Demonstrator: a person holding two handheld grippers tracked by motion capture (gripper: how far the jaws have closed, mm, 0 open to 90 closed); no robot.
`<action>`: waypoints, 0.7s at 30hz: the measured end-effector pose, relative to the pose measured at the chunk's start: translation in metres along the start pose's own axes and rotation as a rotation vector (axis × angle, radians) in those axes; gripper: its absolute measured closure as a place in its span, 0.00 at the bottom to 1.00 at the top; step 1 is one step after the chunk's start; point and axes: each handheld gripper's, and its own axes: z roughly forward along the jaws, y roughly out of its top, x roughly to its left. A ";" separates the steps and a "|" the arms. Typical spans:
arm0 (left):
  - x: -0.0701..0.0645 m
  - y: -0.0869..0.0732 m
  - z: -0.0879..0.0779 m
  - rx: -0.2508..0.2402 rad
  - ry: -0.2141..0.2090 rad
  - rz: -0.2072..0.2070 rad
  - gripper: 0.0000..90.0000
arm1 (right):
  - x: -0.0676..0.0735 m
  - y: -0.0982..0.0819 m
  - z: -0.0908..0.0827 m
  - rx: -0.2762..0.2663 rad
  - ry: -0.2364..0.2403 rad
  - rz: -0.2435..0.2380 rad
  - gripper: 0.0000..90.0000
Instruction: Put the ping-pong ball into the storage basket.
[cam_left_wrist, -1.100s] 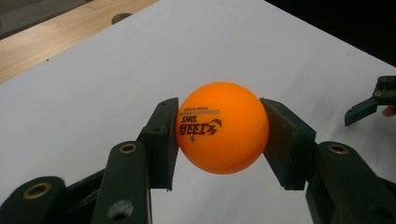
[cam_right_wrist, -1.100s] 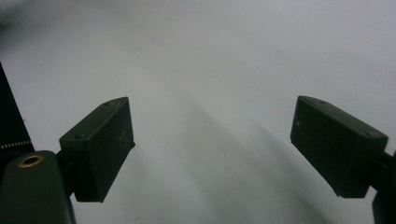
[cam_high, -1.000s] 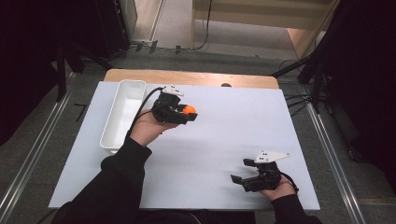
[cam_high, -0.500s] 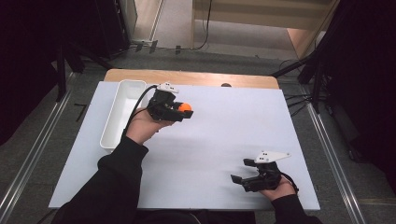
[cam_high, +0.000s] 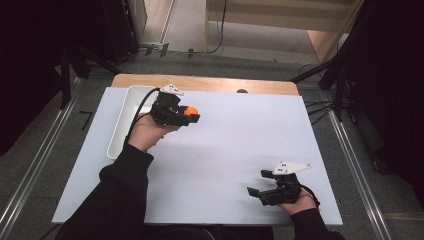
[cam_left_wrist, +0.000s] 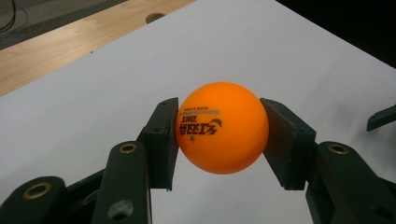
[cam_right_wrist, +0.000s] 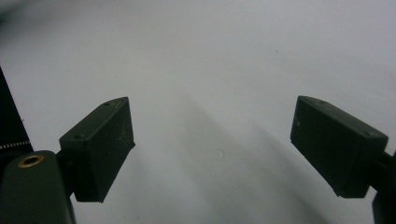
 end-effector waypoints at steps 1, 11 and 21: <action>0.001 0.000 -0.001 -0.002 0.009 0.002 0.56 | 0.000 0.000 0.000 0.000 0.001 0.000 0.13; 0.010 -0.002 -0.005 -0.010 0.035 -0.017 0.56 | 0.000 0.000 0.000 0.000 0.002 -0.001 0.13; 0.018 -0.003 -0.012 -0.019 0.052 -0.033 0.56 | 0.000 0.000 0.000 0.001 -0.002 -0.002 0.13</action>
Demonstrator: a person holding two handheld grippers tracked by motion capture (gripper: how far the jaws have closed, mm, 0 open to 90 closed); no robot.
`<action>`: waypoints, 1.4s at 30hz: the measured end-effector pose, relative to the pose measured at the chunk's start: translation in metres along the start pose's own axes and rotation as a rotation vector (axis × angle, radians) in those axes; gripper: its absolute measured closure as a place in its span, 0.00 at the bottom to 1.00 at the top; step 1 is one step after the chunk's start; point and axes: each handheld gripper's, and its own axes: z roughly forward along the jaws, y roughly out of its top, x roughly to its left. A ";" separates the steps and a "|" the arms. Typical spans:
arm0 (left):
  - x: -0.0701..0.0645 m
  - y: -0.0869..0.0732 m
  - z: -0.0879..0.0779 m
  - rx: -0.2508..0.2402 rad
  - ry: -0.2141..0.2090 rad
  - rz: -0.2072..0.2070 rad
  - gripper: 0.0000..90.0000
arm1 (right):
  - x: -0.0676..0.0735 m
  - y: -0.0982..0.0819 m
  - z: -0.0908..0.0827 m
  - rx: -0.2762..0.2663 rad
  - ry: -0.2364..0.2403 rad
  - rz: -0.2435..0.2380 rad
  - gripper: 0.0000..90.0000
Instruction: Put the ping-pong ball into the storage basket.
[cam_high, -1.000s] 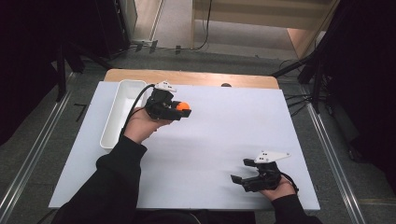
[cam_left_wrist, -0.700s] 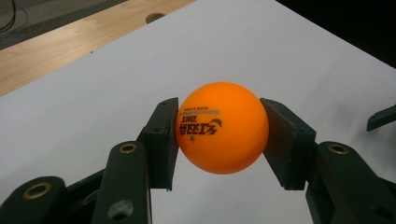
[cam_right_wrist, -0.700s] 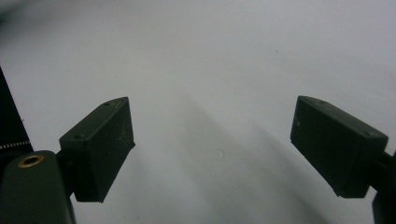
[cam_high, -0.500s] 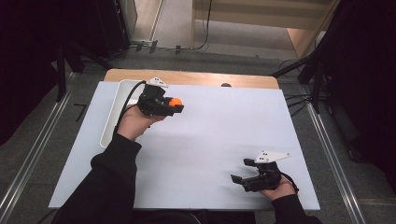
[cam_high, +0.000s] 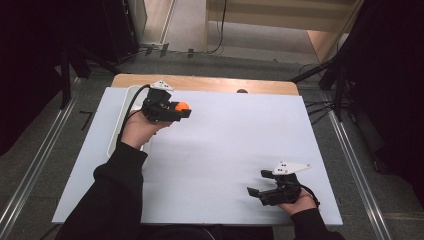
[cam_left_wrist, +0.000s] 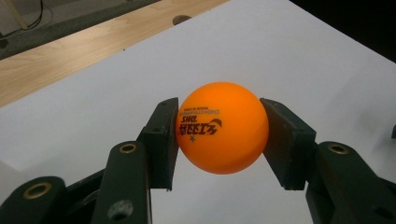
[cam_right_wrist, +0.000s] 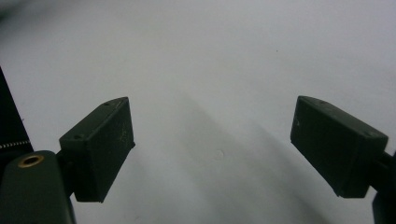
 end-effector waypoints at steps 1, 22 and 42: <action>0.001 0.000 -0.001 -0.002 0.004 -0.004 0.56 | 0.000 0.000 0.000 0.000 0.001 0.001 0.13; 0.020 -0.004 -0.013 -0.012 0.075 -0.025 0.56 | 0.001 0.000 0.001 0.009 0.005 0.000 0.13; 0.036 -0.009 -0.022 -0.016 0.151 -0.065 0.56 | 0.001 0.000 0.002 0.007 0.003 -0.005 0.13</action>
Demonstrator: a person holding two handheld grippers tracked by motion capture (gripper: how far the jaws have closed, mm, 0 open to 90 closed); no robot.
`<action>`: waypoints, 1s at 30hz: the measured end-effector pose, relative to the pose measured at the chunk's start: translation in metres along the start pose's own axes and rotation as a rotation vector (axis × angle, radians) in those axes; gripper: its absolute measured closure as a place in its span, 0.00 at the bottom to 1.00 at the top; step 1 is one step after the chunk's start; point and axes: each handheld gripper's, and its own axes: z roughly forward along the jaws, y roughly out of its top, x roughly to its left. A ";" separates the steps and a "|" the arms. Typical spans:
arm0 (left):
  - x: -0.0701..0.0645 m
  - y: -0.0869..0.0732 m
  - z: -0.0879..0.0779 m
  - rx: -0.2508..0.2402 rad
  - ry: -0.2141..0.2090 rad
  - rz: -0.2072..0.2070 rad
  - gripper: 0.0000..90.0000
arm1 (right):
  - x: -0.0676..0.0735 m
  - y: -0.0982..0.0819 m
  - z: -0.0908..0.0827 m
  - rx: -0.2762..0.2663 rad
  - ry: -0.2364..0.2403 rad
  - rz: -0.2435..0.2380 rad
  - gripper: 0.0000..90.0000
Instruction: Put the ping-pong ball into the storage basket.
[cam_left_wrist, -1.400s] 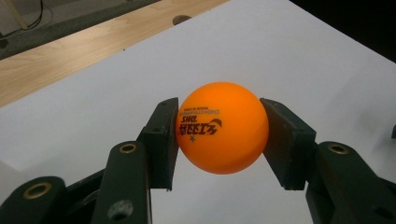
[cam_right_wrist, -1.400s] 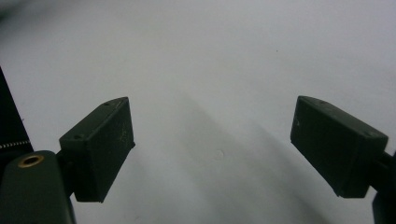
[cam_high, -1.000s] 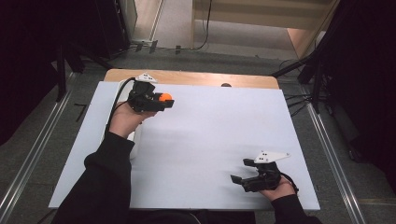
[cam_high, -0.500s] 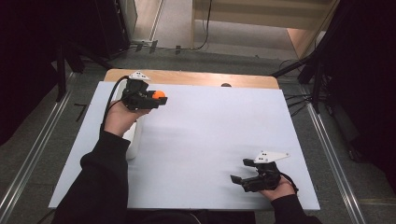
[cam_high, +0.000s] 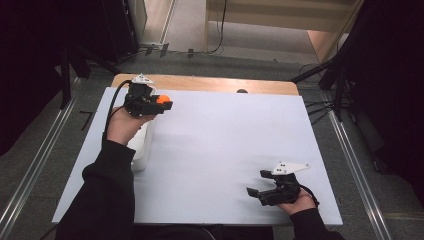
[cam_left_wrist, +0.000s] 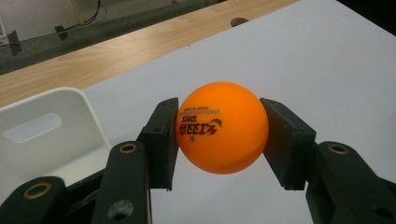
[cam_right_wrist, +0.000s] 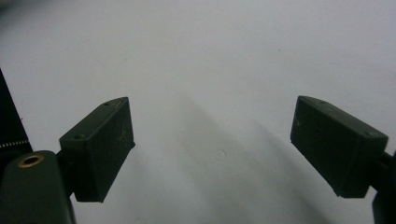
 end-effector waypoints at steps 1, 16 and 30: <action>0.001 0.000 0.000 0.000 0.010 -0.001 0.56 | 0.000 0.000 0.000 0.000 0.000 0.000 0.13; 0.018 -0.005 -0.004 -0.008 0.066 -0.043 0.56 | 0.000 0.000 -0.001 0.001 -0.006 0.007 0.13; 0.032 -0.009 -0.008 -0.006 0.125 -0.075 0.56 | -0.001 -0.001 -0.001 -0.003 -0.008 0.008 0.13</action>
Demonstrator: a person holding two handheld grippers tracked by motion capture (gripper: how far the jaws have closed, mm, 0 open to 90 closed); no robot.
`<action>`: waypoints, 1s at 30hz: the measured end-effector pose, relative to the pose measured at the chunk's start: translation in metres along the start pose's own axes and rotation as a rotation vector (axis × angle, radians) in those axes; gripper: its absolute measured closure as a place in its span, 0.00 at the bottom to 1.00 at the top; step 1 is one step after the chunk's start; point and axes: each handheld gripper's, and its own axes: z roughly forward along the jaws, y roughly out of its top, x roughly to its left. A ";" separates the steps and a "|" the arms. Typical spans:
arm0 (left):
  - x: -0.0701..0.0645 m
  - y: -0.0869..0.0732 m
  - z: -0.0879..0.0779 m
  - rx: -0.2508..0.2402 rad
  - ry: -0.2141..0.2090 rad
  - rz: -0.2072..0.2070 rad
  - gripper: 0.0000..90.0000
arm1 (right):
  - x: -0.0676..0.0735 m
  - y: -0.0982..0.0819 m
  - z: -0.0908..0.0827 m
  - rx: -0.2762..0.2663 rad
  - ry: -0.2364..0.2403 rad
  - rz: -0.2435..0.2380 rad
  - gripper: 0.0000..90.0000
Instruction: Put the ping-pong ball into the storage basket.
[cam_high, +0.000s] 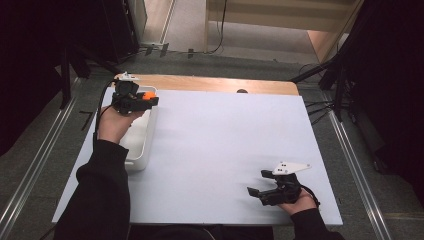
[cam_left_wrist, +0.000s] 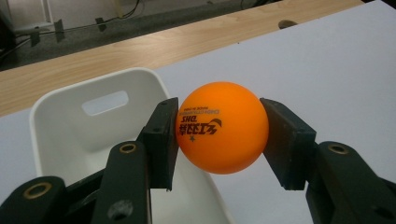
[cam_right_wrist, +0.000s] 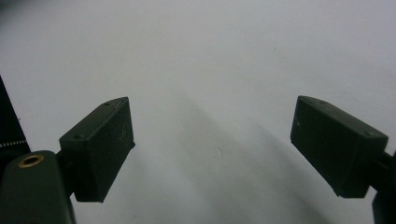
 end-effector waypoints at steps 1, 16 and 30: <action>0.001 0.000 0.000 -0.004 0.006 -0.003 0.56 | 0.000 0.000 0.000 0.000 -0.002 0.001 0.13; 0.015 -0.005 0.000 -0.001 0.067 -0.049 0.56 | 0.000 0.000 0.000 -0.004 -0.002 -0.002 0.13; 0.018 -0.010 0.009 -0.005 0.111 -0.082 0.56 | 0.000 0.000 0.000 -0.001 -0.001 -0.009 0.13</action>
